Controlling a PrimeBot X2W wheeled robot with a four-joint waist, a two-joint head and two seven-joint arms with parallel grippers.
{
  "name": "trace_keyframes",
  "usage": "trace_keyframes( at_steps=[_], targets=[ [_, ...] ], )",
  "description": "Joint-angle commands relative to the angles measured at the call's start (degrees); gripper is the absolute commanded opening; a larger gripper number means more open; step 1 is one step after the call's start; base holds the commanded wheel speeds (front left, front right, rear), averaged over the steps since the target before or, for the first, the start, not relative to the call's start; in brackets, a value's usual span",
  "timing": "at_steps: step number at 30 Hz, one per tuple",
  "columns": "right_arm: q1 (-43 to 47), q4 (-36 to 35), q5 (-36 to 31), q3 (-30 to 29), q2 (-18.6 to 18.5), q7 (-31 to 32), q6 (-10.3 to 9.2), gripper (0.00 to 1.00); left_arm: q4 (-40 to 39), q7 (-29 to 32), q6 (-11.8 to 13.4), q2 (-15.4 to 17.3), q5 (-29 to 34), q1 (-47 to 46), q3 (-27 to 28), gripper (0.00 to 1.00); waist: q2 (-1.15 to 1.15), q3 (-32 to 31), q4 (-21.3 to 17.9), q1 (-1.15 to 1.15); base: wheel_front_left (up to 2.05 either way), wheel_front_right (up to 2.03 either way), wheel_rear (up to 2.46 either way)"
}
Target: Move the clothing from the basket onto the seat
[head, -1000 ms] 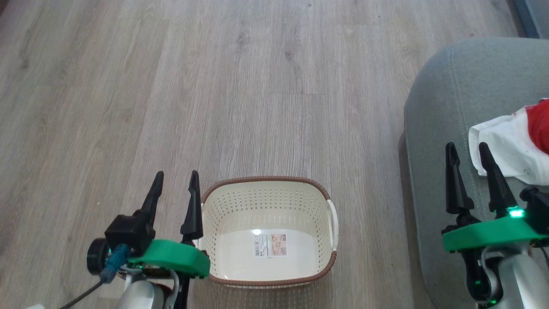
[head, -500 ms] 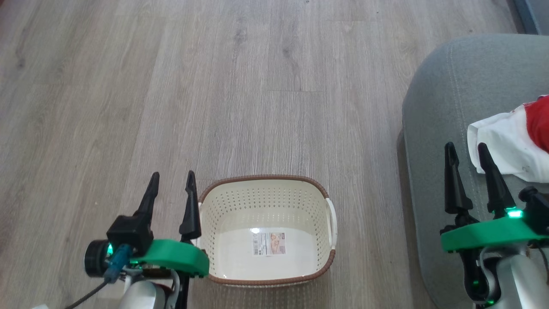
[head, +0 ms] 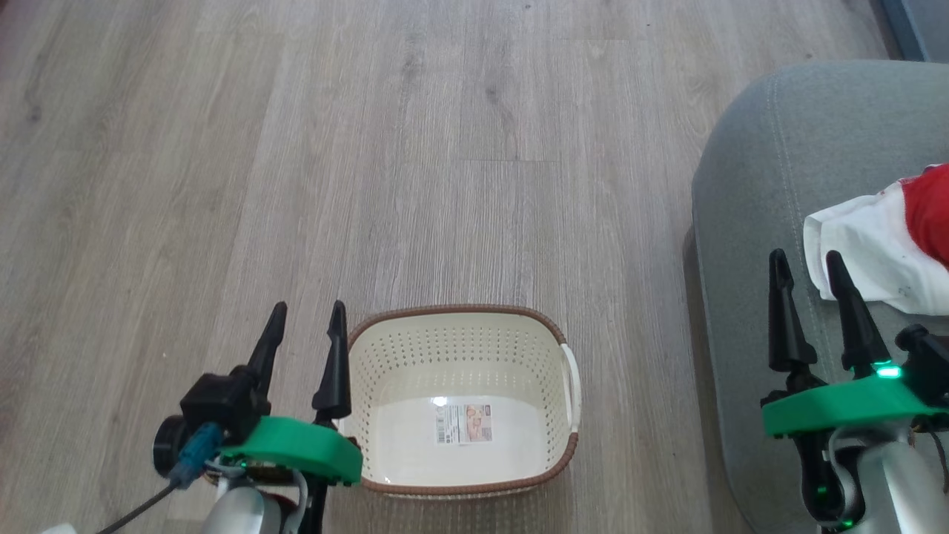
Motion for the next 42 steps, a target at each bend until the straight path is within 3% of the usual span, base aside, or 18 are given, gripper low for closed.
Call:
trace_keyframes(
  at_steps=[1,12,13,18,42],
  targets=[
    [-1.4,-1.5,-0.1,1.2,-0.6,-0.5,-0.01,1.00,-1.6,-0.3,-0.4,0.0,-0.3,-1.5,2.3,1.00,0.00,0.0,0.0,0.00,0.00,0.00,0.00],
    [-1.5,-1.0,0.0,1.6,-0.7,-0.5,-0.01,1.00,-1.7,-0.3,-1.5,0.0,-1.5,-1.3,2.9,1.00,0.00,-0.2,-0.3,0.00,0.00,0.00,0.00],
    [0.0,0.8,0.0,0.4,0.0,0.0,0.00,0.00,0.2,0.0,-1.4,0.0,-1.4,0.1,1.0,0.00,0.00,-0.2,-0.4,0.00,0.00,0.00,0.00],
    [1.5,4.8,0.5,0.9,0.4,0.3,0.00,0.00,4.1,0.1,-1.5,0.0,-1.9,1.7,1.0,0.00,0.00,-0.3,-0.4,0.00,0.00,0.00,0.00],
    [0.8,5.4,13.5,0.1,0.7,4.0,0.00,0.00,5.0,3.2,-3.6,0.8,-16.3,0.7,3.3,0.00,0.00,-0.9,-1.2,0.00,0.00,0.00,0.00]
  ],
)
